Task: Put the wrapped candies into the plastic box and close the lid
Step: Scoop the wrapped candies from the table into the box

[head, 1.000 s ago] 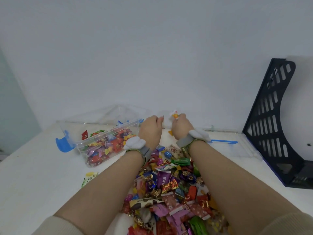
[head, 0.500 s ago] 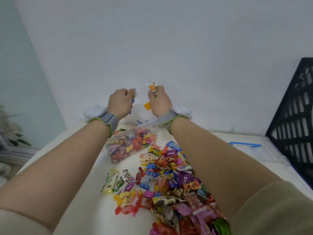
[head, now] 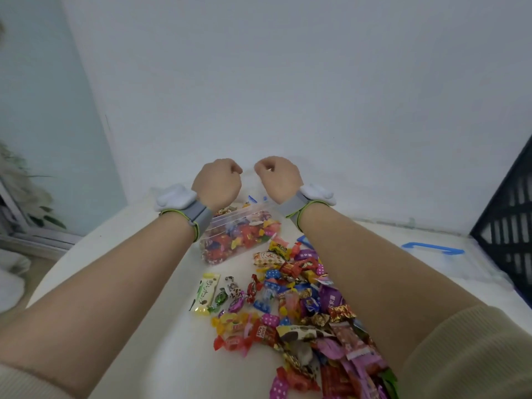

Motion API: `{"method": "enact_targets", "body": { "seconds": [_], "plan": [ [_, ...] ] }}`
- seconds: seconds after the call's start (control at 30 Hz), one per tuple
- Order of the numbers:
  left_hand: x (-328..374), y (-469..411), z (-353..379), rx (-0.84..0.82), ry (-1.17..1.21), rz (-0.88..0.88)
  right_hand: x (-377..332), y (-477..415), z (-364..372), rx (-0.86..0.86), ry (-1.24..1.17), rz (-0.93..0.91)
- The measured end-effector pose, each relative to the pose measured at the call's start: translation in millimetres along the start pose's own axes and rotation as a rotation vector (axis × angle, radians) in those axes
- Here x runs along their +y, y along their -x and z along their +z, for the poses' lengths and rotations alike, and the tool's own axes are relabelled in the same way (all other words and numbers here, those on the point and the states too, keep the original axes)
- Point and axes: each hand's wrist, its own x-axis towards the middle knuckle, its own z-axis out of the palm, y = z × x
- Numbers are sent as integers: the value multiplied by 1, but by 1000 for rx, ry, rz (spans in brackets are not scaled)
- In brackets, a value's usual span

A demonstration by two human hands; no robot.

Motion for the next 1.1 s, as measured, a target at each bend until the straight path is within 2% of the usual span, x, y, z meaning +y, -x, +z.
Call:
{"method": "enact_targets", "body": {
  "seconds": [0.1,0.17,0.3,0.37,0.43,0.57,0.7,0.83,0.93,1.1],
  "plan": [
    [14,24,4,141,-35,205,17,15,-23,191,-77,50],
    [20,42,15,127,-32,359,38,30,-35,168,-66,129],
    [20,79,59,-212,-103,534,77,69,-52,-297,194,204],
    [13,93,86,-371,-166,501,90,88,-54,-474,257,204],
    [8,104,108,-423,-212,456,99,102,-55,-546,407,128],
    [4,112,126,-364,-246,360,107,118,-56,-435,521,25],
    [3,115,126,-293,-212,318,107,124,-55,-478,522,-5],
    [2,116,128,-214,-159,219,108,125,-55,-395,610,-41],
    [3,114,129,-204,-143,182,112,126,-53,-325,605,1],
    [3,114,129,-137,-120,235,112,125,-49,-274,524,101]
  ]
}}
